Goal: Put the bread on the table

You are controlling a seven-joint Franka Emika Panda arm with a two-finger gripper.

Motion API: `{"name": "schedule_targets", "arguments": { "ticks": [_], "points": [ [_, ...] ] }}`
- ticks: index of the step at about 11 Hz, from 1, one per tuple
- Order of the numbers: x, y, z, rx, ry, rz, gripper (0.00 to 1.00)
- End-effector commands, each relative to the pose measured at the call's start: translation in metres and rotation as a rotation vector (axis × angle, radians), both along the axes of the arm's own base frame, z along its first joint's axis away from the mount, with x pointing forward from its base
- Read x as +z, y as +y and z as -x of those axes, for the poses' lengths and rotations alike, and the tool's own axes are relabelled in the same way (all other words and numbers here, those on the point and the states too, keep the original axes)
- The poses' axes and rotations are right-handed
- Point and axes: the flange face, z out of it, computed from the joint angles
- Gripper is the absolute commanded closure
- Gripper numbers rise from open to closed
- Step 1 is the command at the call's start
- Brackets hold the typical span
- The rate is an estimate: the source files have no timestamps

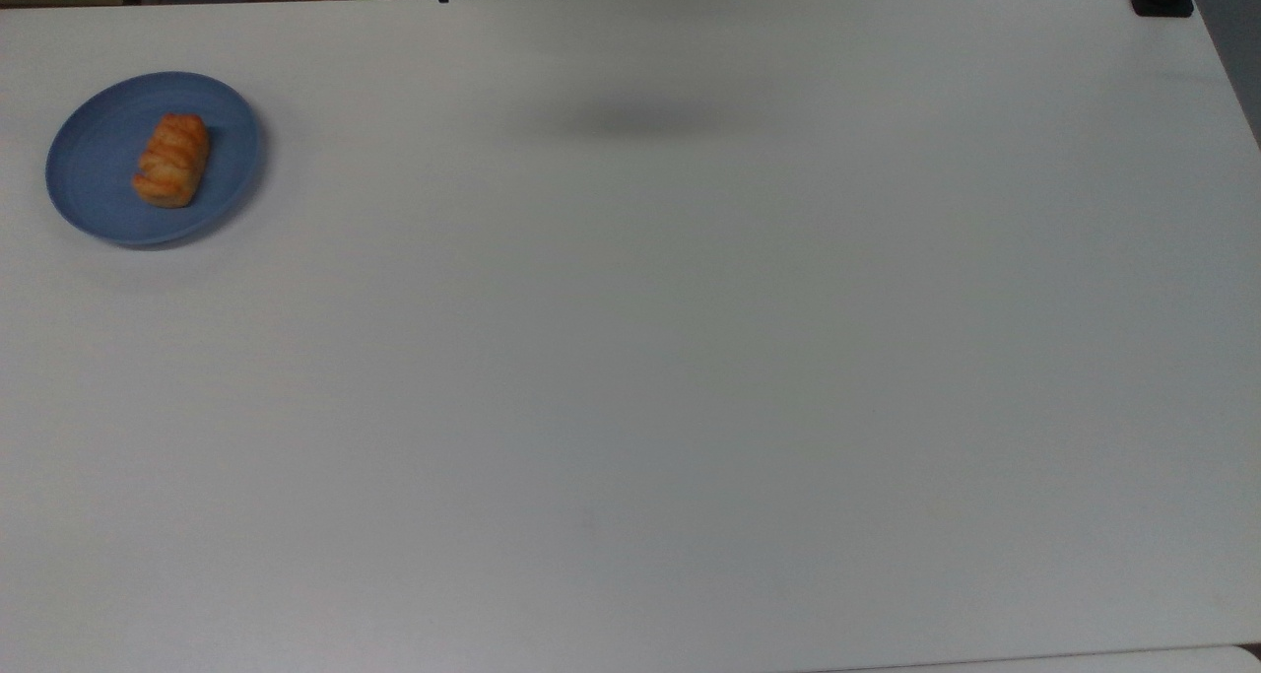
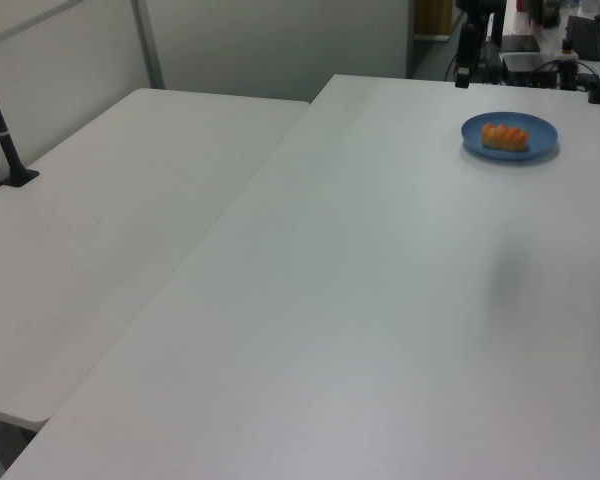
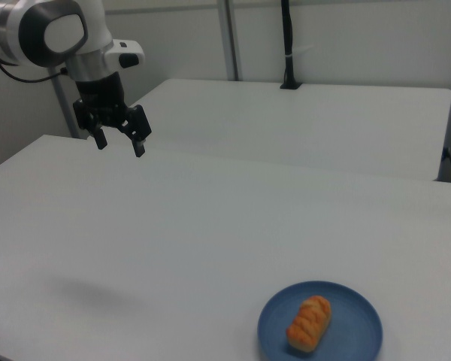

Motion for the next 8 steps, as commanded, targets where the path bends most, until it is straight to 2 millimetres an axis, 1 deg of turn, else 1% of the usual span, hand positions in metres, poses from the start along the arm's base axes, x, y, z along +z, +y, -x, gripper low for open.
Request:
{"name": "schedule_targets", "arguments": {
  "ticks": [1,8],
  "points": [
    [0.0007,0.0010,0.0041,0.004,0.005,0.006,0.00],
    [-0.0010,-0.0011,0.0052,0.008,0.017,0.003,0.00]
  ]
}}
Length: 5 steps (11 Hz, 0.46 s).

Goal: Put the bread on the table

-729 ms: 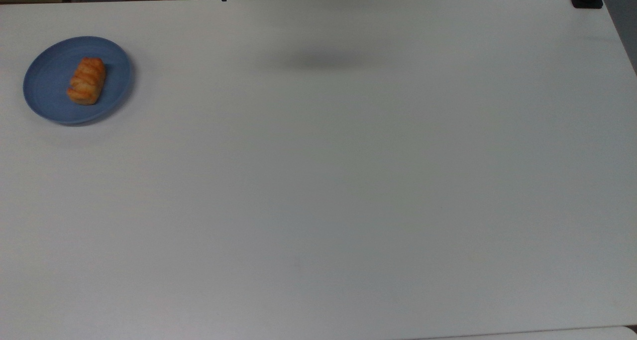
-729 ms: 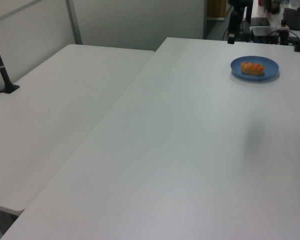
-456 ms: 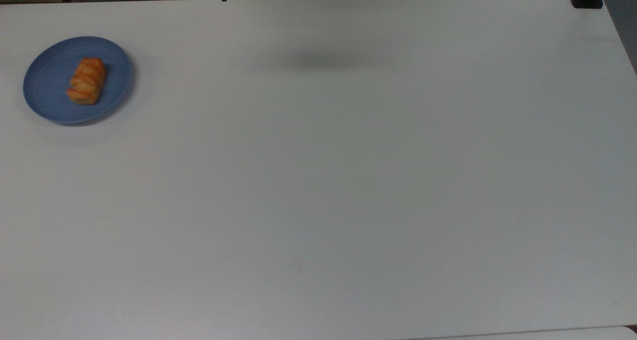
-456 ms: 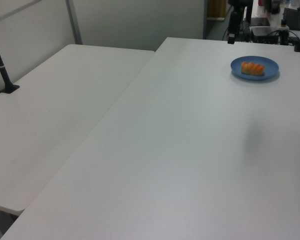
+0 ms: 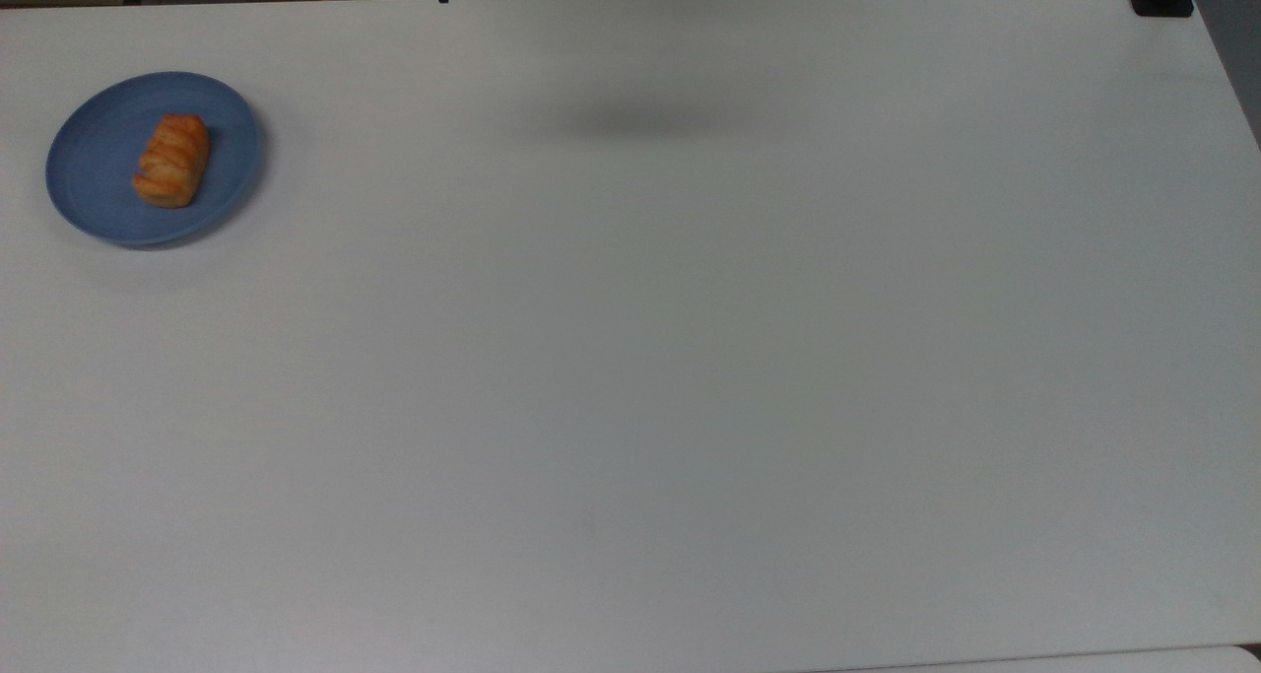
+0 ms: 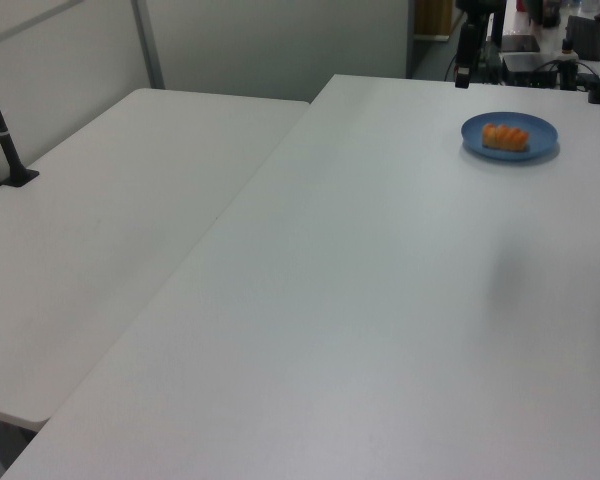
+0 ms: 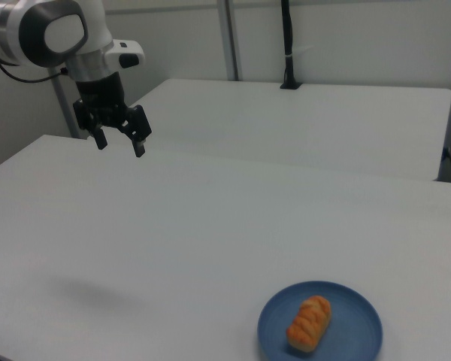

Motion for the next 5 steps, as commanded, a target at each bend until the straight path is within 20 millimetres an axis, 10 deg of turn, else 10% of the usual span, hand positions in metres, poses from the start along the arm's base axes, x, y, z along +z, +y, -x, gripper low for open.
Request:
{"name": "schedule_targets", "arguments": {
  "ticks": [1,5],
  "points": [
    [-0.0008,-0.0002,0.0053,0.010,0.017,0.003,0.00],
    [-0.0027,-0.0034,0.0040,-0.011,0.022,0.002,0.00]
  ]
}}
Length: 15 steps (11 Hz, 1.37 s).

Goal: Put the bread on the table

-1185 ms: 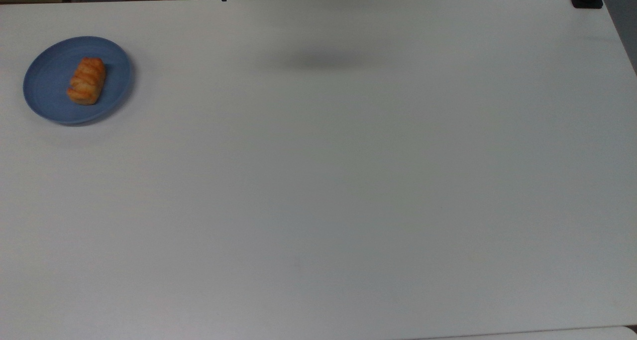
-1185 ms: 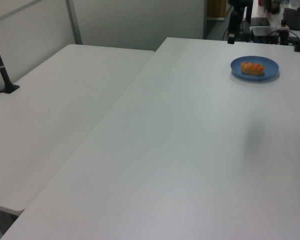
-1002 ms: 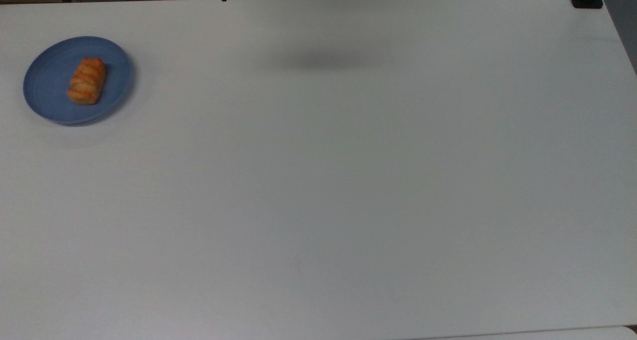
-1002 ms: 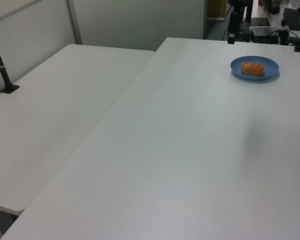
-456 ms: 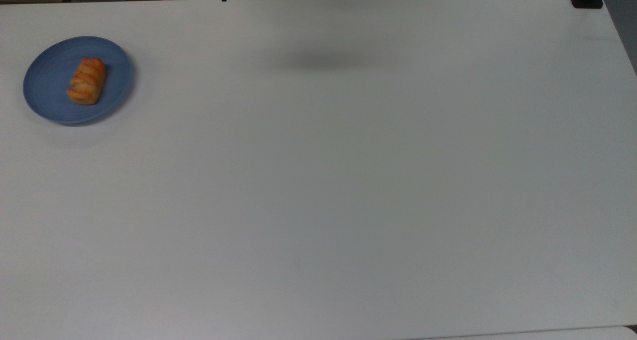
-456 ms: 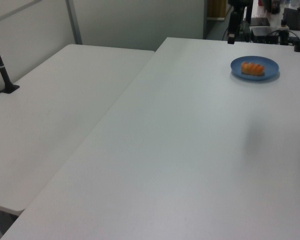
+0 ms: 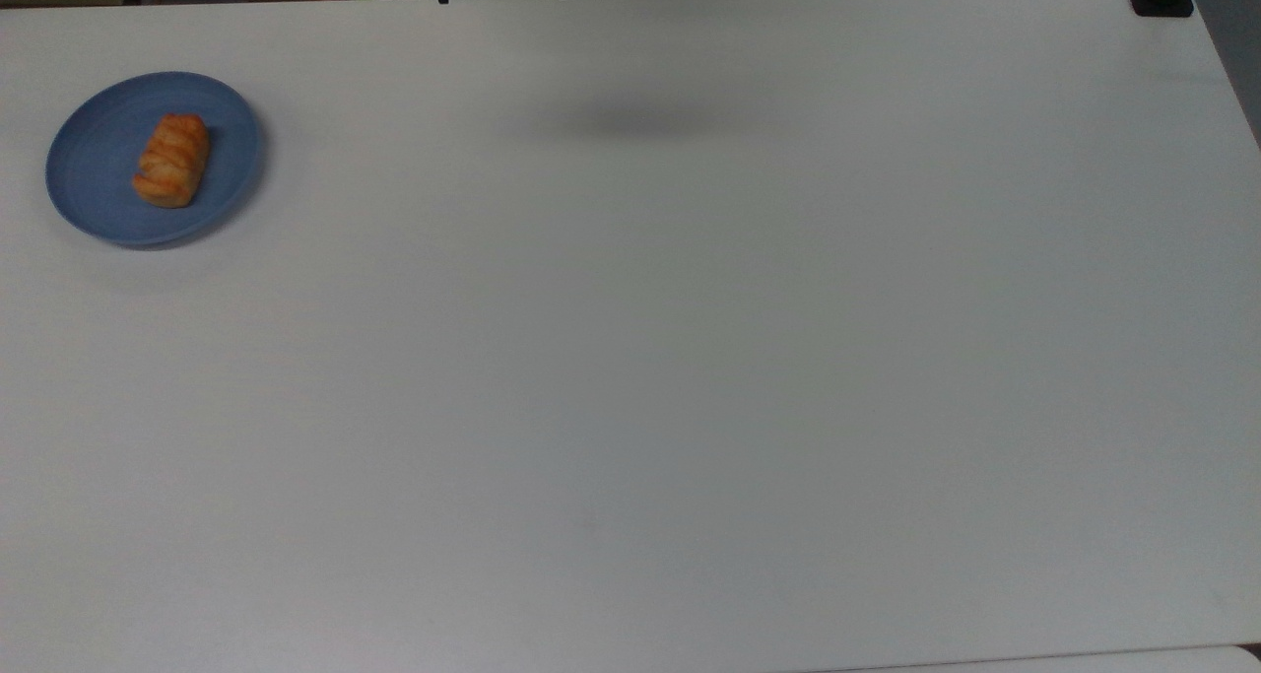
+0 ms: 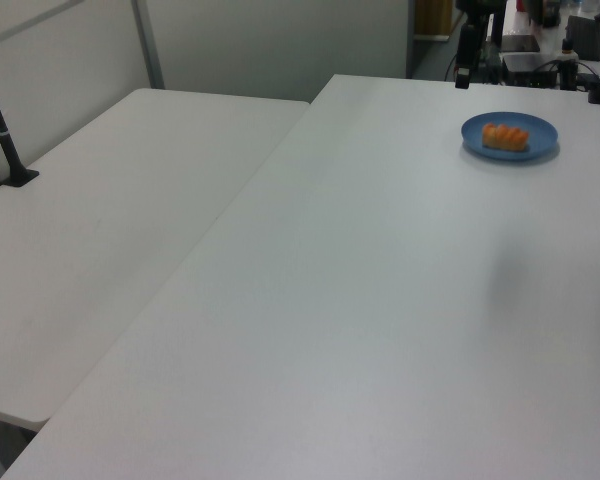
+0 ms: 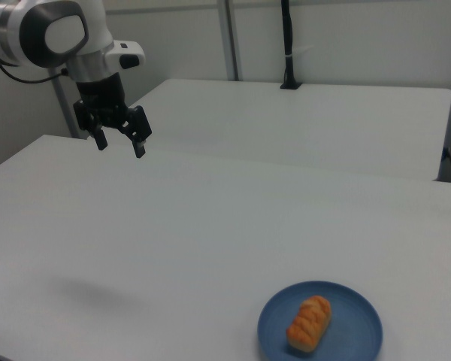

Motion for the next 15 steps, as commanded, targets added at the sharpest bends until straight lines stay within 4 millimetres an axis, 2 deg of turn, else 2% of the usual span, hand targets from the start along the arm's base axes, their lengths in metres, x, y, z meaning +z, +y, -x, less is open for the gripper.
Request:
{"name": "schedule_targets", "arguments": {
  "ticks": [1,3,6,7,8,14,15],
  "points": [
    [-0.001,-0.006,0.003,-0.018,0.018,0.000,0.00],
    [0.003,-0.021,0.000,-0.039,0.009,0.002,0.00],
    [0.008,-0.061,-0.015,-0.114,-0.007,0.005,0.00],
    [0.003,-0.074,-0.019,-0.135,0.009,0.007,0.00],
    [-0.010,-0.085,-0.022,-0.154,0.047,0.009,0.00],
    [-0.055,-0.210,-0.038,-0.330,0.043,0.042,0.00],
    [-0.061,-0.225,-0.039,-0.329,0.030,0.051,0.00]
  ]
}}
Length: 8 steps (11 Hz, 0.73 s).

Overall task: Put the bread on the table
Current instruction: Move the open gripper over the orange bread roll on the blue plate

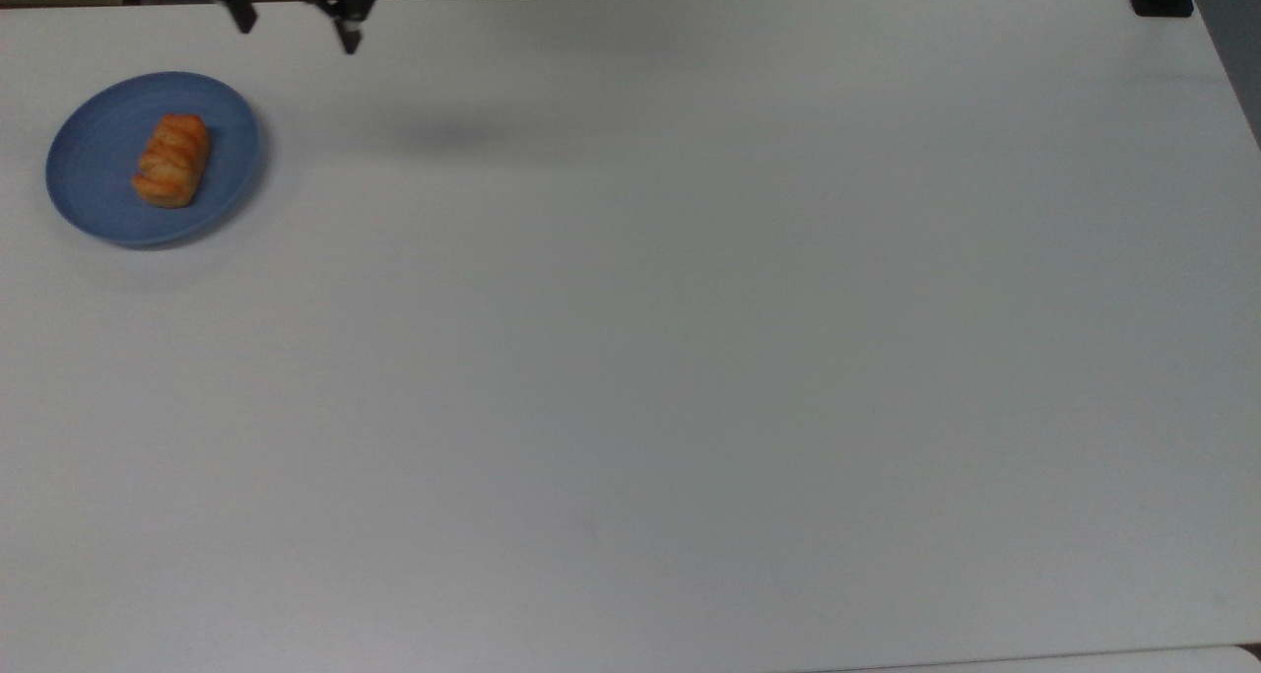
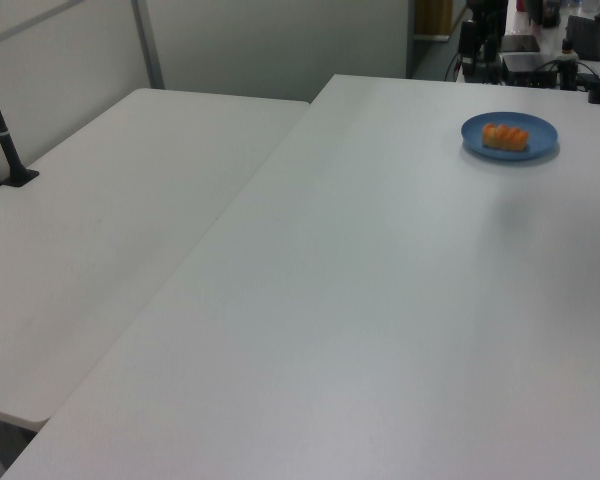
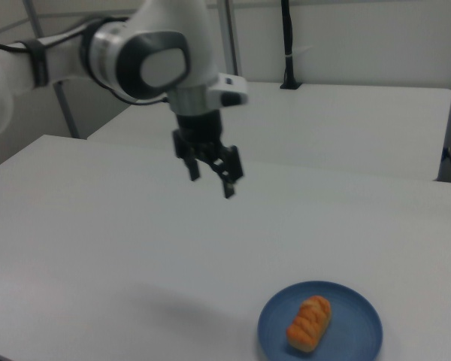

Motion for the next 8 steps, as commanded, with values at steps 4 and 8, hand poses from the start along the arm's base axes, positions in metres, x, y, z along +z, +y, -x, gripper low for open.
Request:
{"name": "schedule_targets", "arguments": {
  "ticks": [4,8],
  "points": [
    [-0.048,-0.094,-0.003,0.003,-0.003,0.068,0.00],
    [-0.101,-0.143,0.006,0.070,0.019,0.084,0.00]
  ]
}}
